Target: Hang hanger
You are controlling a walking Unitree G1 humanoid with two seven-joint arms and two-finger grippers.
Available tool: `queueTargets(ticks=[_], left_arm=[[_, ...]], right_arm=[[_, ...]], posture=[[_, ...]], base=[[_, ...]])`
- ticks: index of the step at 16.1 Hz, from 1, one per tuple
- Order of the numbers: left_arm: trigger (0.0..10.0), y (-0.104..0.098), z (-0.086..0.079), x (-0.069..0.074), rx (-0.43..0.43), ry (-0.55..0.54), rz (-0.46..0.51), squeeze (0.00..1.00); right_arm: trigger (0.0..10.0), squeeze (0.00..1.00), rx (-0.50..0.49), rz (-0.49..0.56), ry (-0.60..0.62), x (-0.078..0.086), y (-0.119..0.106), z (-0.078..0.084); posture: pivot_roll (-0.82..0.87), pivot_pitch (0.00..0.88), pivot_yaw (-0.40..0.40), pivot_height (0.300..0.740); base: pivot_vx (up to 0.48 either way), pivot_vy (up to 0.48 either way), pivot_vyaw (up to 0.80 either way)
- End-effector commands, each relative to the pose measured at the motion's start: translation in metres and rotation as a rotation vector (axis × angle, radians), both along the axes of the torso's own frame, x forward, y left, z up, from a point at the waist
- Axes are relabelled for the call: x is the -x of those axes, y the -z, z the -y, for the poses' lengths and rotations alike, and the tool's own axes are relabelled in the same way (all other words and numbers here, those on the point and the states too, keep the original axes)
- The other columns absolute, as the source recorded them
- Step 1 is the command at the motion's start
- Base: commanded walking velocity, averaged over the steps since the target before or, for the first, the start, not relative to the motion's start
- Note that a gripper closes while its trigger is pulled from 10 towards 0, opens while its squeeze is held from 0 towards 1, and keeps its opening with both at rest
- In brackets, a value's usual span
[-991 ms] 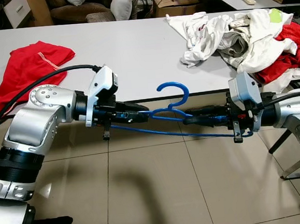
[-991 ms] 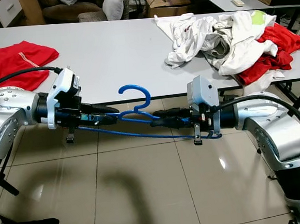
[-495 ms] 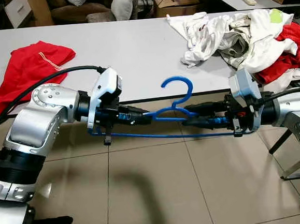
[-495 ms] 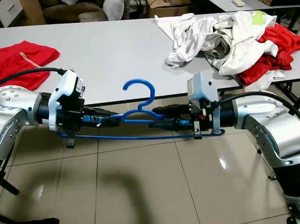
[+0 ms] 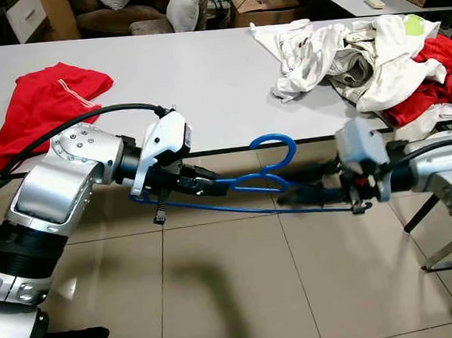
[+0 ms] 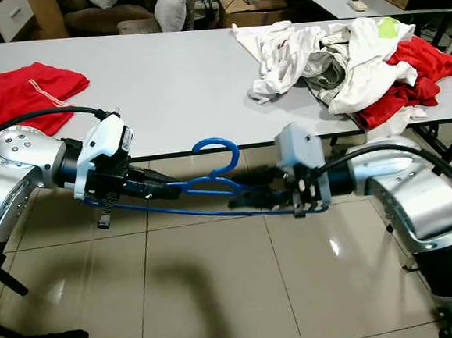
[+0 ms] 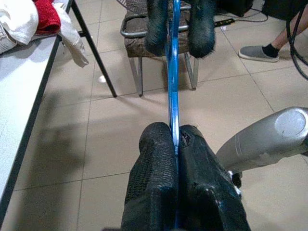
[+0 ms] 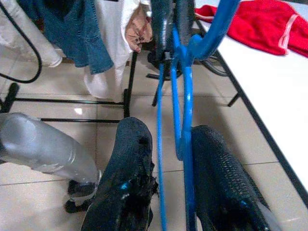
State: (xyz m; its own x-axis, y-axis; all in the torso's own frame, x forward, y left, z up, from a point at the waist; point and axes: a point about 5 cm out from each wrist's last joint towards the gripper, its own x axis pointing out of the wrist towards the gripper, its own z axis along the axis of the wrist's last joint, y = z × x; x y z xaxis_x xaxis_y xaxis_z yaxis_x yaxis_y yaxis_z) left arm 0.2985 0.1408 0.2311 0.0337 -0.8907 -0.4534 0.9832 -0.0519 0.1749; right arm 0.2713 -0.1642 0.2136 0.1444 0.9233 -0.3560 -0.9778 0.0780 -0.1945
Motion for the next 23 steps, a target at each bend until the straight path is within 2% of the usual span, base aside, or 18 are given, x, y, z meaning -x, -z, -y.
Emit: queueTargets(ticks=[1,2,3,5,14,20,21,23], left_arm=[[0.0,-0.006,0.004,-0.001,-0.009,0.025,0.029,0.0],[0.0,-0.007,0.005,-0.001,-0.007,0.031,0.033,0.0],[0.0,-0.007,0.006,0.0,-0.007,0.032,0.034,0.0],[0.0,-0.007,0.007,0.001,-0.008,0.048,0.035,0.0],[0.0,-0.009,0.011,0.001,0.008,0.059,0.042,0.0],[0.0,-0.011,0.003,-0.002,0.023,0.036,0.046,0.0],[10.0,-0.01,0.001,-0.004,0.038,0.009,0.042,0.0],[10.0,-0.011,-0.002,-0.005,0.118,0.017,0.003,0.0]], right_arm=[[8.0,0.0,0.02,0.008,-0.016,0.001,0.0,-0.001],[3.2,0.0,0.022,0.002,-0.013,0.0,0.001,-0.001],[3.2,0.0,0.021,0.002,-0.011,0.0,0.002,-0.001],[0.0,0.0,0.019,-0.004,-0.002,-0.002,0.002,-0.001],[0.0,0.0,-0.041,-0.051,0.002,-0.002,0.004,-0.007],[0.0,0.0,-0.079,-0.093,-0.008,-0.001,0.002,-0.01],[0.0,0.0,-0.079,-0.093,-0.006,-0.001,0.002,-0.009],[0.0,0.0,-0.047,-0.101,-0.002,0.001,0.005,-0.006]], posture=[[-0.14,0.0,-0.026,0.74],[-0.14,0.0,-0.026,0.74],[-0.14,0.0,-0.026,0.74],[-0.14,0.0,-0.026,0.74],[-0.14,0.0,-0.032,0.74],[-0.14,0.0,-0.011,0.74],[-0.14,0.0,-0.01,0.74],[-0.14,0.0,-0.005,0.74]], base=[[0.0,0.0,0.0],[0.0,0.0,0.0],[0.0,0.0,0.0],[0.0,0.0,0.0],[0.0,0.0,0.0],[0.0,0.0,0.0],[0.0,0.0,0.0],[0.0,0.0,0.0]])
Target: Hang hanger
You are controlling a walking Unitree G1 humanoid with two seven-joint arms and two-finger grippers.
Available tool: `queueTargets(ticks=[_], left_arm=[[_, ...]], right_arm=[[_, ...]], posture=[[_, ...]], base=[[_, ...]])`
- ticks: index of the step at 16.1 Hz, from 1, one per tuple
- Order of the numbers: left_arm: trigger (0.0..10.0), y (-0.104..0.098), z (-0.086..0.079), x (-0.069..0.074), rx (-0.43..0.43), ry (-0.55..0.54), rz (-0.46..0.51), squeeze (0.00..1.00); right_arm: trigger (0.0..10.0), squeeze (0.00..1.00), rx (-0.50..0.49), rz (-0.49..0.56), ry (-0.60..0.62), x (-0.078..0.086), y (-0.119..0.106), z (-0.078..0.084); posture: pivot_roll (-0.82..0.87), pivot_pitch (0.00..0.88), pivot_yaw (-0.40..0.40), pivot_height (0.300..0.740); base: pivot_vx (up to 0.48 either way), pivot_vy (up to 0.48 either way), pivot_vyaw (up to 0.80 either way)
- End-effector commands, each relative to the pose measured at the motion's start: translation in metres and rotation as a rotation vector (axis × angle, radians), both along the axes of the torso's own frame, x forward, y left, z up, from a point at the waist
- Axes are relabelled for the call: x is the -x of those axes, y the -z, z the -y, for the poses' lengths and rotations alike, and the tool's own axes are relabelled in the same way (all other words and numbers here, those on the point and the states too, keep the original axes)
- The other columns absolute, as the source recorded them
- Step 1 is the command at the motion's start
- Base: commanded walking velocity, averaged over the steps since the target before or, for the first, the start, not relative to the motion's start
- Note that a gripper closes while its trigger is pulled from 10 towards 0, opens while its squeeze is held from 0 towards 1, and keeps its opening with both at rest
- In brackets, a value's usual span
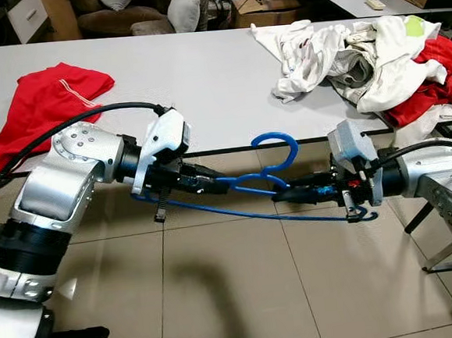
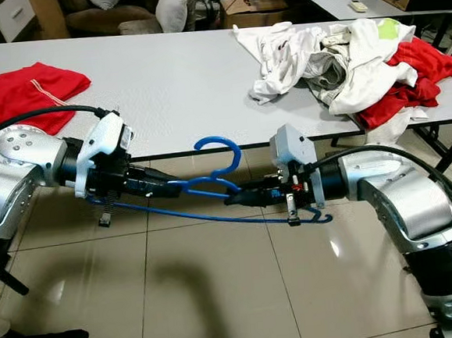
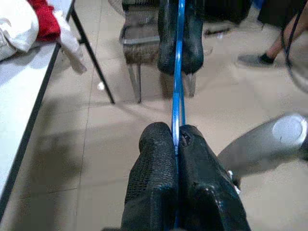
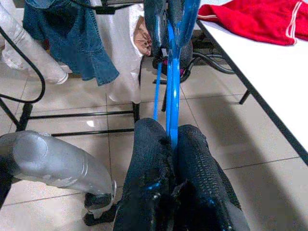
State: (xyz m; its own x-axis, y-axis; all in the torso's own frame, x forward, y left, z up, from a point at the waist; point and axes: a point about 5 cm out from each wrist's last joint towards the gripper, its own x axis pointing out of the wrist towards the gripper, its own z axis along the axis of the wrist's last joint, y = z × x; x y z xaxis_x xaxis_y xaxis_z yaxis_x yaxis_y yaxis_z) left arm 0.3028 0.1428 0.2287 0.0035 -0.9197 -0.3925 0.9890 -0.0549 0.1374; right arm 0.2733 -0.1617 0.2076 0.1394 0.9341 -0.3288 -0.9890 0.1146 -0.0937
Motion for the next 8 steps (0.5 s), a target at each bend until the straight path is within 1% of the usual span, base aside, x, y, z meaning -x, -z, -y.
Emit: queueTargets(ticks=[1,2,3,4,5,6,8], left_arm=[[10.0,-0.014,-0.004,0.0,0.111,0.015,0.014,0.0],[10.0,-0.014,-0.006,-0.001,0.144,0.008,-0.002,1.0],[10.0,-0.012,-0.01,-0.002,0.18,-0.006,-0.032,1.0],[10.0,-0.01,-0.012,-0.002,0.201,-0.017,-0.043,1.0],[10.0,-0.009,-0.012,-0.002,0.211,-0.018,-0.045,1.0],[10.0,-0.007,-0.01,-0.003,0.234,-0.026,-0.03,1.0],[10.0,-0.006,-0.011,-0.004,0.265,-0.055,-0.023,1.0]], right_arm=[[0.0,0.0,-0.009,-0.006,-0.025,0.004,0.0,-0.002],[0.0,0.0,-0.008,-0.01,-0.019,0.004,0.001,-0.001],[0.0,0.0,-0.007,-0.014,-0.006,0.006,0.003,0.0],[0.0,0.0,-0.027,-0.014,0.01,0.006,0.005,0.0],[0.0,0.0,-0.039,-0.015,0.018,0.007,0.005,-0.001],[0.0,0.0,-0.038,-0.022,0.027,0.011,0.011,-0.001],[0.0,0.0,-0.031,-0.025,0.043,0.014,0.016,0.0]], posture=[[-0.15,0.0,-0.009,0.74],[-0.15,0.0,-0.009,0.74],[-0.15,0.0,-0.016,0.74],[-0.15,0.0,-0.012,0.74],[-0.15,0.0,-0.008,0.74],[-0.15,0.0,-0.003,0.74],[-0.15,0.0,-0.005,0.74]], base=[[0.0,0.0,0.0],[0.0,0.0,0.0],[0.0,0.0,0.0],[0.0,0.0,0.0],[0.0,0.0,0.0],[0.0,0.0,0.0],[0.0,0.0,0.0]])
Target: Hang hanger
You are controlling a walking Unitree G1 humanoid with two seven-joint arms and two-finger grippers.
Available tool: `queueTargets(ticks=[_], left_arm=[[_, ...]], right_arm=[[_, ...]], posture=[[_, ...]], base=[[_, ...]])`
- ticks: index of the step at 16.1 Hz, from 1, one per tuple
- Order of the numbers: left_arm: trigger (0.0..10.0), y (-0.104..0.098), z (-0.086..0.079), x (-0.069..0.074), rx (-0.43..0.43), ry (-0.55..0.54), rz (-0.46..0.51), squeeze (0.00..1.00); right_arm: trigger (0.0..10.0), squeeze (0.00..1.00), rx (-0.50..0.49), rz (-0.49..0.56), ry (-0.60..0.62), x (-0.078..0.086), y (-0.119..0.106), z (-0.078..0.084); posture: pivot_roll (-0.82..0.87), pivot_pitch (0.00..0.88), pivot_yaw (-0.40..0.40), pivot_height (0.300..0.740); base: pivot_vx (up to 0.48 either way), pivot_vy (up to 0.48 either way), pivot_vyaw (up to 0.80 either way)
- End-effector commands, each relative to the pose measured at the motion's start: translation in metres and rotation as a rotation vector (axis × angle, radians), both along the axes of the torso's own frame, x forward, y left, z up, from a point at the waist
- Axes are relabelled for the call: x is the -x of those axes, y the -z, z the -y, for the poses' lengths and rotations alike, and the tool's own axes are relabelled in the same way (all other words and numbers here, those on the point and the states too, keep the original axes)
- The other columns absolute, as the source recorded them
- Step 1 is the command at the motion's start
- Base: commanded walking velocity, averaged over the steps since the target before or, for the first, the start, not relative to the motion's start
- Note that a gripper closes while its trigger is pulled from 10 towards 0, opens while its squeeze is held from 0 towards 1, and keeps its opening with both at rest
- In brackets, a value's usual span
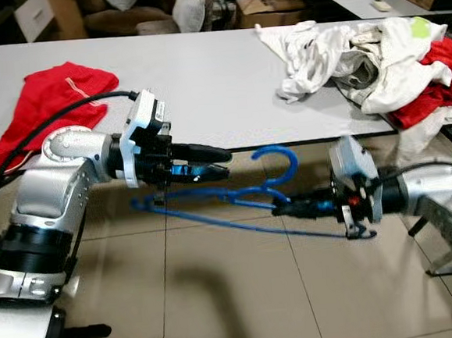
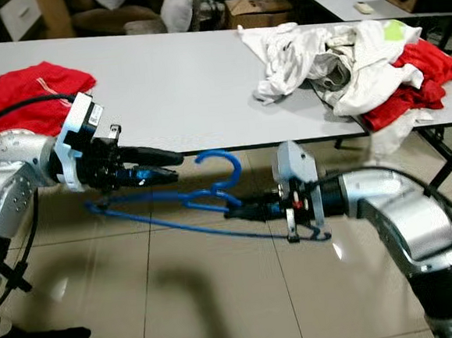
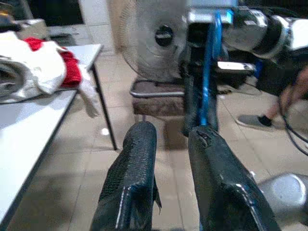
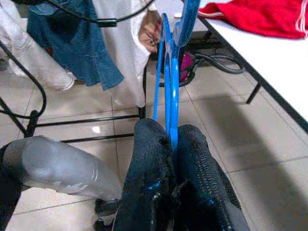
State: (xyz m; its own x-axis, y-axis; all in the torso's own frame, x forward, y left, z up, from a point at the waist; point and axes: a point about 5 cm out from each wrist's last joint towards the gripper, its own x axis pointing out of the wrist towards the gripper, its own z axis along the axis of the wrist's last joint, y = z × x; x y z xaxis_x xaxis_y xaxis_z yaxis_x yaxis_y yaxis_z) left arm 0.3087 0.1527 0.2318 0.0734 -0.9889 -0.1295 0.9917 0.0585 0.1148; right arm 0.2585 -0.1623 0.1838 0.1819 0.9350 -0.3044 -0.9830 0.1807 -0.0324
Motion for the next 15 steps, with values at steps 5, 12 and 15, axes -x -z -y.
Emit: queueTargets(ticks=[5,12,15], left_arm=[[10.0,0.035,-0.022,-0.007,0.131,-0.655,0.014,0.0],[10.0,0.098,-0.022,0.02,0.025,-1.103,-0.006,0.0],[10.0,0.106,-0.017,0.028,0.011,-1.169,-0.007,0.0]], right_arm=[[0.0,0.0,-0.129,-0.058,0.545,0.015,0.037,0.008],[10.0,0.0,-0.217,-0.111,1.171,0.029,0.075,0.011],[10.0,0.0,-0.285,-0.072,1.284,0.034,0.072,0.005]], posture=[[-0.14,0.0,-0.021,0.74],[-0.15,0.001,0.01,0.74],[-0.16,0.0,0.006,0.74]], base=[[0.0,0.0,0.0],[0.0,0.094,0.0],[0.0,0.345,0.0]])
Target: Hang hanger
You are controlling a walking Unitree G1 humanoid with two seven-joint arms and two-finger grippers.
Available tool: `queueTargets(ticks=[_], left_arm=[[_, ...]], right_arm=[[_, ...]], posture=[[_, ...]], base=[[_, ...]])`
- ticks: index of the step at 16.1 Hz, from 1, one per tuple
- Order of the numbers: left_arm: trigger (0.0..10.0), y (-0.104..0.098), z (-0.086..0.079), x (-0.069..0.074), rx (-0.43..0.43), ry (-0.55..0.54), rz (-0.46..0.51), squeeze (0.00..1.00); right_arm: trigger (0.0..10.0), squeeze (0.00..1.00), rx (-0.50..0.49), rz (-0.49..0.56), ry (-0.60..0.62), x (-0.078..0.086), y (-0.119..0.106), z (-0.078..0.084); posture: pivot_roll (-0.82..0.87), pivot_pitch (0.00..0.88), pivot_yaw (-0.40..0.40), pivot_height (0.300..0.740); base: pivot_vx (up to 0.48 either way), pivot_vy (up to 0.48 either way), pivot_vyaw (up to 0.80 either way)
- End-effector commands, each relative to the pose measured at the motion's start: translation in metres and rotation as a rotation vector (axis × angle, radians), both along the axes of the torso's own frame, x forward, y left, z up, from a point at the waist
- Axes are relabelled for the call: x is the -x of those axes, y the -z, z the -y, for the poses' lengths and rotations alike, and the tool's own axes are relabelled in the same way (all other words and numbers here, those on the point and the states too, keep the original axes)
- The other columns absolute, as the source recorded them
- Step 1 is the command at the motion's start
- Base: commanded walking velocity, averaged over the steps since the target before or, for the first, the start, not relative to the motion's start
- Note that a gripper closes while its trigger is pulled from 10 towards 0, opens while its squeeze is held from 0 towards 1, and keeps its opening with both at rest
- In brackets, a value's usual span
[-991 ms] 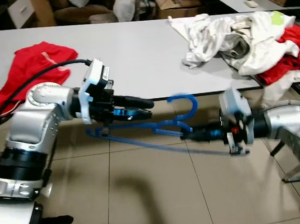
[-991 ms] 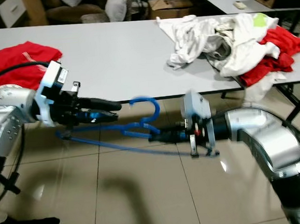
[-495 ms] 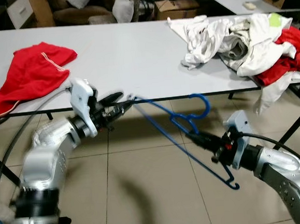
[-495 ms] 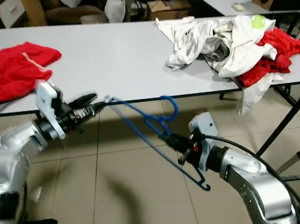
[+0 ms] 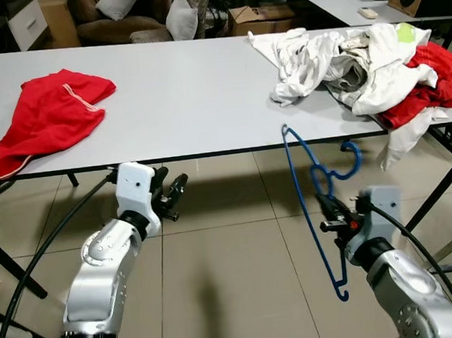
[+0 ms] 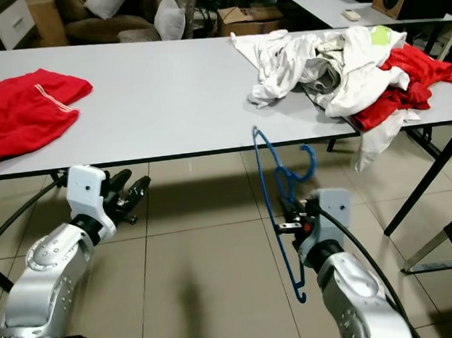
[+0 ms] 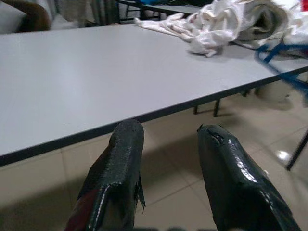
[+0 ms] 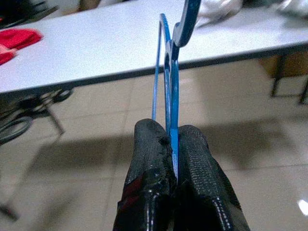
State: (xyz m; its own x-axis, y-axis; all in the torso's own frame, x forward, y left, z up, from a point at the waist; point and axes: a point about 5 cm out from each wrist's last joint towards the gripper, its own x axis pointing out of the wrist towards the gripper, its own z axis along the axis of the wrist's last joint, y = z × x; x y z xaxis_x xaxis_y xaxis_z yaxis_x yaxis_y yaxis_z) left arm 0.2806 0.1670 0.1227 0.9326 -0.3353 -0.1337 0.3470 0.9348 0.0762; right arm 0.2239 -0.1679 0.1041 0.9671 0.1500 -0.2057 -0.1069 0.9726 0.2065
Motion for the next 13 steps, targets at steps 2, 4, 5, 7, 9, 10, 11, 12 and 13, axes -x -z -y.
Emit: queueTargets(ticks=[2,4,5,7,9,10,11,12,13], left_arm=[[10.0,-0.005,0.001,-0.002,-0.018,-0.025,0.027,0.0],[10.0,-0.01,0.007,-0.006,-0.018,0.0,0.045,0.0],[10.0,-0.011,0.006,-0.005,-0.018,-0.001,0.049,0.0],[10.0,-0.008,0.004,-0.004,-0.023,-0.021,0.044,0.0],[10.0,-0.008,0.005,-0.003,-0.008,-0.025,0.047,0.0],[10.0,-0.008,0.006,-0.004,-0.009,-0.028,0.048,0.0],[10.0,-0.009,0.007,-0.004,-0.009,-0.025,0.048,0.0],[10.0,-0.01,0.008,-0.004,-0.006,-0.015,0.05,0.0],[10.0,-0.009,0.007,-0.003,-0.012,-0.017,0.05,0.0]], right_arm=[[10.0,0.0,-0.005,0.09,-0.006,-0.01,-0.017,-0.005],[10.0,0.0,0.011,0.163,0.069,-0.014,-0.028,0.003],[10.0,0.0,0.0,0.168,0.12,-0.014,-0.028,0.006],[10.0,0.0,-0.029,0.148,0.083,-0.012,-0.024,0.002],[10.0,0.0,-0.034,0.125,0.033,-0.012,-0.018,-0.005],[10.0,0.0,-0.03,0.112,0.03,-0.013,-0.016,-0.006],[10.0,0.0,-0.035,0.11,0.024,-0.013,-0.016,-0.007],[10.0,0.0,-0.034,0.107,0.012,-0.012,-0.015,-0.009],[10.0,0.0,-0.024,0.108,0.0,-0.012,-0.014,-0.011]], posture=[[-0.15,0.0,0.024,0.74],[-0.15,0.0,0.025,0.74],[-0.15,0.0,0.024,0.74],[-0.15,0.0,0.019,0.74],[-0.14,0.0,0.019,0.74],[-0.14,0.0,0.023,0.74],[-0.14,0.0,0.022,0.74],[-0.13,0.0,0.013,0.74],[-0.13,0.0,0.01,0.74]], base=[[0.0,0.349,0.0],[0.0,0.351,0.0],[0.0,0.349,0.0],[0.0,0.352,0.0],[0.0,0.349,0.0],[0.0,0.349,0.0],[0.0,0.349,0.0],[0.0,0.349,0.0],[0.0,0.349,0.0]])
